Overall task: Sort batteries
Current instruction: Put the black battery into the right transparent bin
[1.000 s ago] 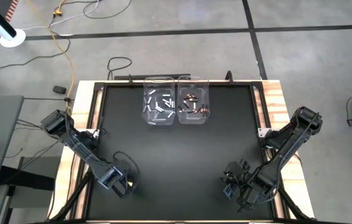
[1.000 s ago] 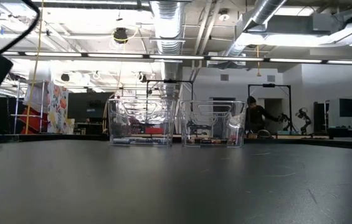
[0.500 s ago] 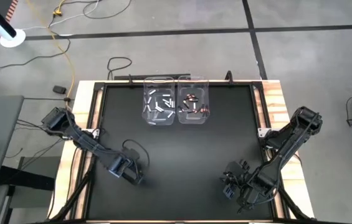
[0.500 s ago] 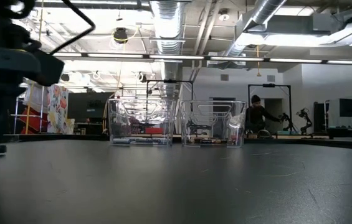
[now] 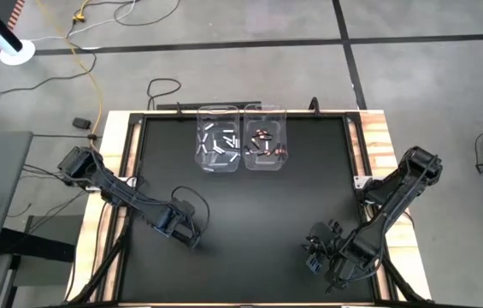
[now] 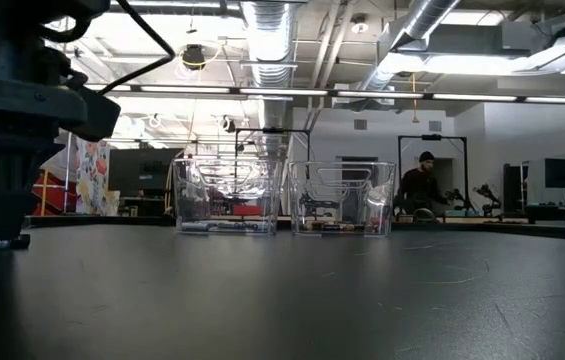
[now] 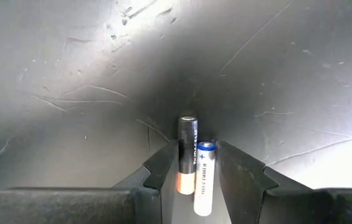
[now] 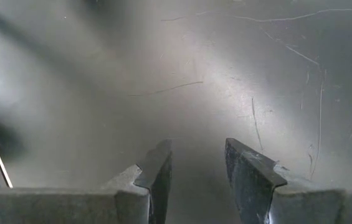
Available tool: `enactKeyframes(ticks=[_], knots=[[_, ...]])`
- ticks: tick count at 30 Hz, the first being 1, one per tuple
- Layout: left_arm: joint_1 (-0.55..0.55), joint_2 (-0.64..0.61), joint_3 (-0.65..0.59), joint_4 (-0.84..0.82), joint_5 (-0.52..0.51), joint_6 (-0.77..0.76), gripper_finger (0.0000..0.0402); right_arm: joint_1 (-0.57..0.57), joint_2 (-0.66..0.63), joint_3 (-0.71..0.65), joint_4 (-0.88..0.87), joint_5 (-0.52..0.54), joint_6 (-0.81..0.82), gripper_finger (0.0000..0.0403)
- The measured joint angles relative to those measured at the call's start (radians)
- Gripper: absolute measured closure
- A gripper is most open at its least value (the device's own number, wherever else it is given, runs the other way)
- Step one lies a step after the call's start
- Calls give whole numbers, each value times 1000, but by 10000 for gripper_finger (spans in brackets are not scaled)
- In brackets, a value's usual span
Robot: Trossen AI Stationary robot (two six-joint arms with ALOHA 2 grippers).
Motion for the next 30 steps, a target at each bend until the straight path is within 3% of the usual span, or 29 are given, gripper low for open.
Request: enactKeyframes(ticks=[9,30], knots=[[15,-64,1,-6,-20,30,299,0,0,0,0,0,0,239],[15,-61,-43,-16,-22,-4,299,0,0,0,0,0,0,239]])
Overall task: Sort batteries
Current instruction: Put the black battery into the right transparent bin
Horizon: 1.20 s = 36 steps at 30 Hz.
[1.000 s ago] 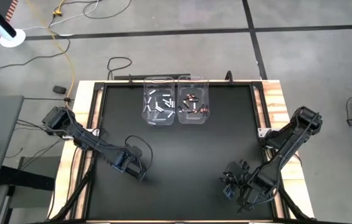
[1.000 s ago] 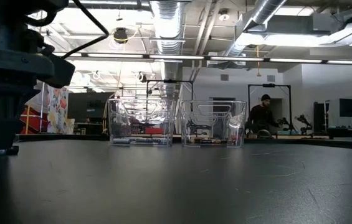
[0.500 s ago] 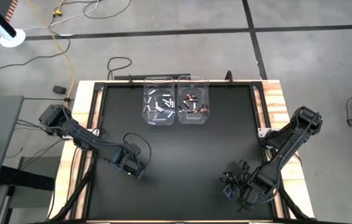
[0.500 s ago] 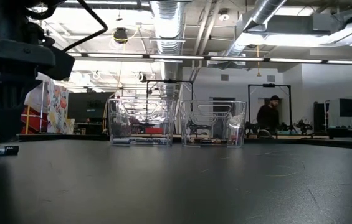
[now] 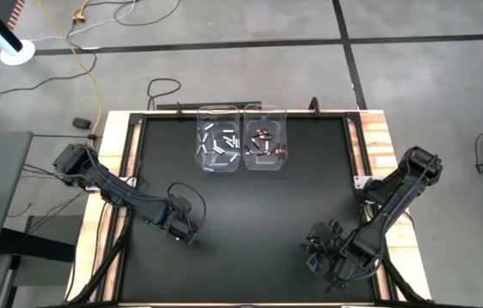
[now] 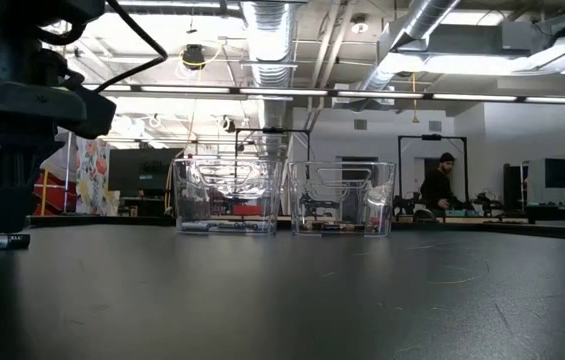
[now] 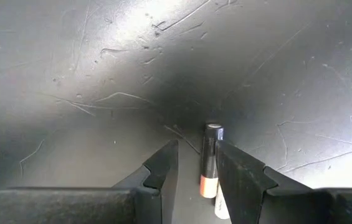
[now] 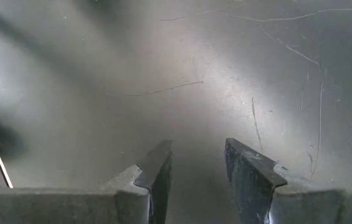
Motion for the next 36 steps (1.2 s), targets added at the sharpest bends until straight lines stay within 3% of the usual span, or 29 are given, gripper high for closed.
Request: enactKeyframes(ticks=[36], knots=[[-1,0,-1,41,-5,48,299,0,0,0,0,0,0,239]])
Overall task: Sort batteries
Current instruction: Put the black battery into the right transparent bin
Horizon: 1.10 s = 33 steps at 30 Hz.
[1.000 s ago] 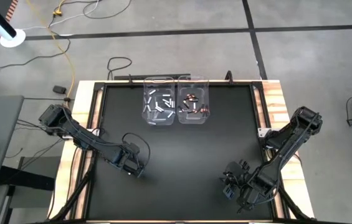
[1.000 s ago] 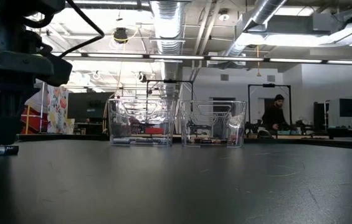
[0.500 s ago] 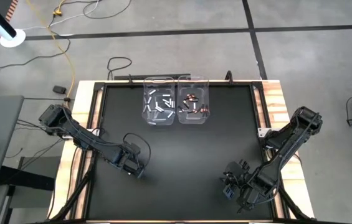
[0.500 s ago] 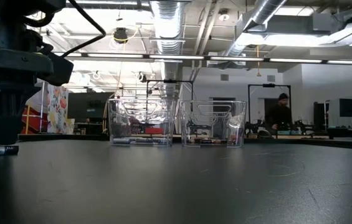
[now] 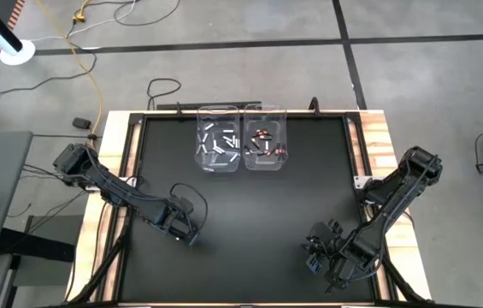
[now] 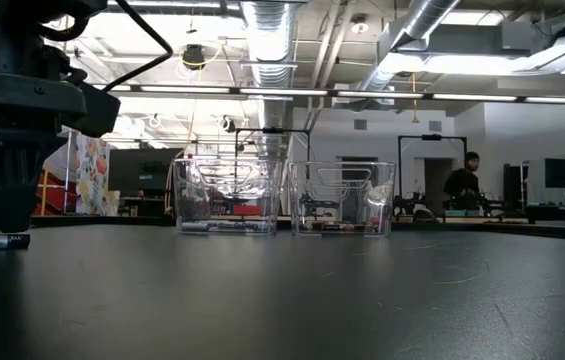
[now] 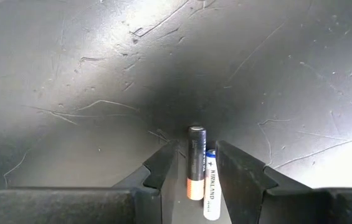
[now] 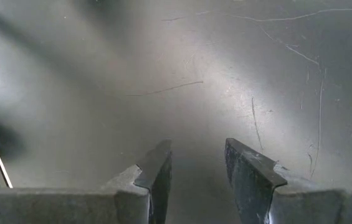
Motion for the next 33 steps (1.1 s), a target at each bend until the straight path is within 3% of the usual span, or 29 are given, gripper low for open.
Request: enactKeyframes(ticks=[33], knots=[[-21,-1,-67,-5,29,-83,299,0,0,0,9,0,10,239]])
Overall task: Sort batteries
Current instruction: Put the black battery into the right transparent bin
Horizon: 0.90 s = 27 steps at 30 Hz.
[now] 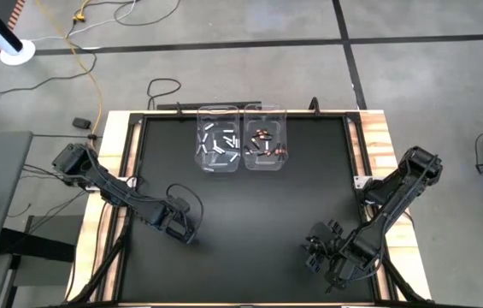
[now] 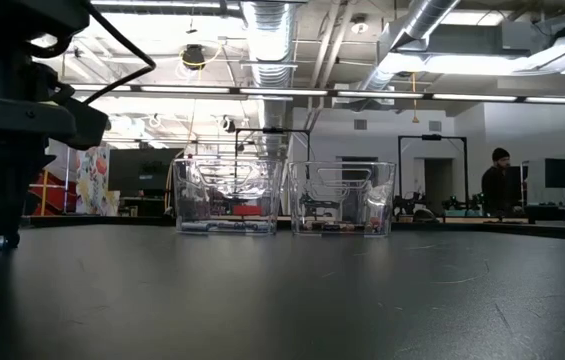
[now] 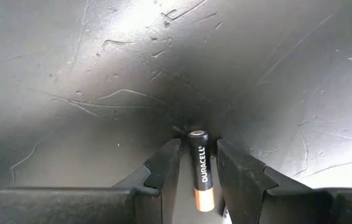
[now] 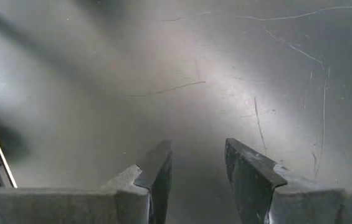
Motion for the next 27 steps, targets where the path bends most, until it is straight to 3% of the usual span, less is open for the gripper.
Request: enactKeyframes(ticks=[5,15,27], knots=[[-1,0,-1,-7,6,-15,307,0,0,0,-1,0,0,239],[-2,0,-2,-16,11,-16,375,1,0,0,-1,0,-4,239],[-2,1,-2,-14,5,-25,371,1,0,0,-7,0,-11,239]])
